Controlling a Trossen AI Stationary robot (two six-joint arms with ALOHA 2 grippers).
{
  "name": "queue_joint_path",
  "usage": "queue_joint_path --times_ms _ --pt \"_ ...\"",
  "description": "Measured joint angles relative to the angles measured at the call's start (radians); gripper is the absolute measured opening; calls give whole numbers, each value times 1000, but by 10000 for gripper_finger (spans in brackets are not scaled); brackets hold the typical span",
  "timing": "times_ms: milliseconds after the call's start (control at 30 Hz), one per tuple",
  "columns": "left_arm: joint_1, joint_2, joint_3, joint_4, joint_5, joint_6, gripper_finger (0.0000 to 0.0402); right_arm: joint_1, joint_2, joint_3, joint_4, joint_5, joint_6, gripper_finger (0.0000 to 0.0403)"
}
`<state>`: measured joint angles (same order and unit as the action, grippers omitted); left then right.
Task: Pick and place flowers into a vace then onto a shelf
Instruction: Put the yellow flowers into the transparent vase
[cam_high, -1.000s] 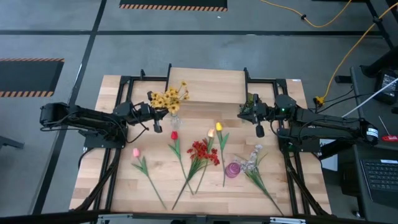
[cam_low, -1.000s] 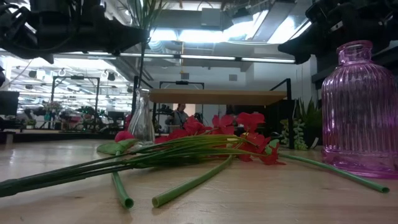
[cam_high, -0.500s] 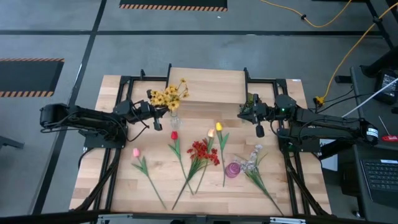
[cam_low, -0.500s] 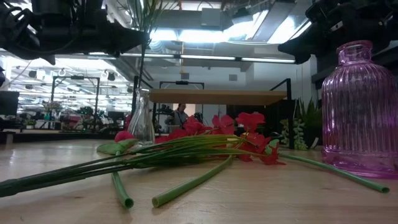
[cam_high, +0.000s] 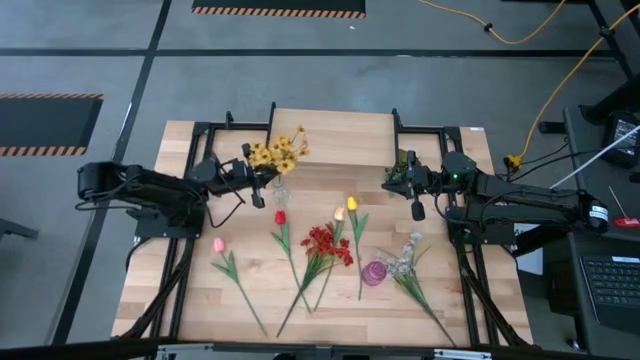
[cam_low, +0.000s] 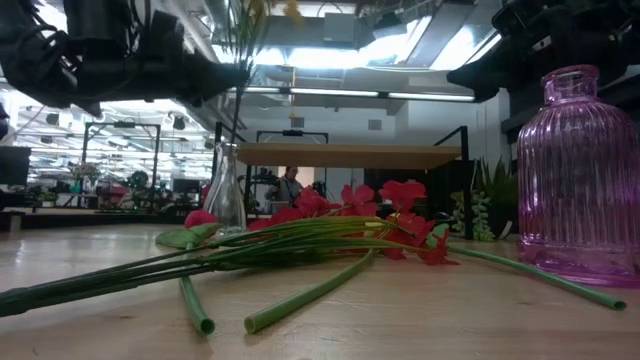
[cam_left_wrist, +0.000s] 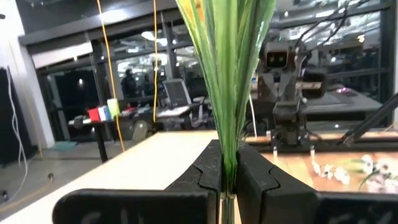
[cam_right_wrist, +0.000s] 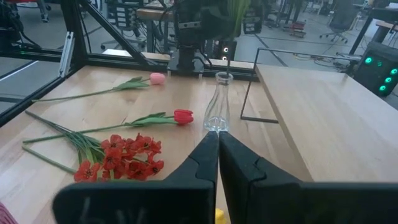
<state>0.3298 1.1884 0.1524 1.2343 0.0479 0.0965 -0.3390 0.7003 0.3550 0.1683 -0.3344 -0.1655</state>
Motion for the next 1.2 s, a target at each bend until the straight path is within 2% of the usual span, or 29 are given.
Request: queue_joint_path --times_ms 300,567,867,1067,1200 --pt "2 100 0 80 -1 -23 17 0 0 0 -1 0 -1 18" --pt "-3 154 0 84 -2 -24 17 0 0 0 -1 0 -1 18" --pt "-3 159 -29 107 23 -38 17 0 0 0 -7 0 -1 18" --pt "-6 159 -99 256 24 -58 17 0 0 0 -17 0 -1 18" --pt "-8 158 -100 252 25 -57 21 0 0 0 -8 0 -1 18"
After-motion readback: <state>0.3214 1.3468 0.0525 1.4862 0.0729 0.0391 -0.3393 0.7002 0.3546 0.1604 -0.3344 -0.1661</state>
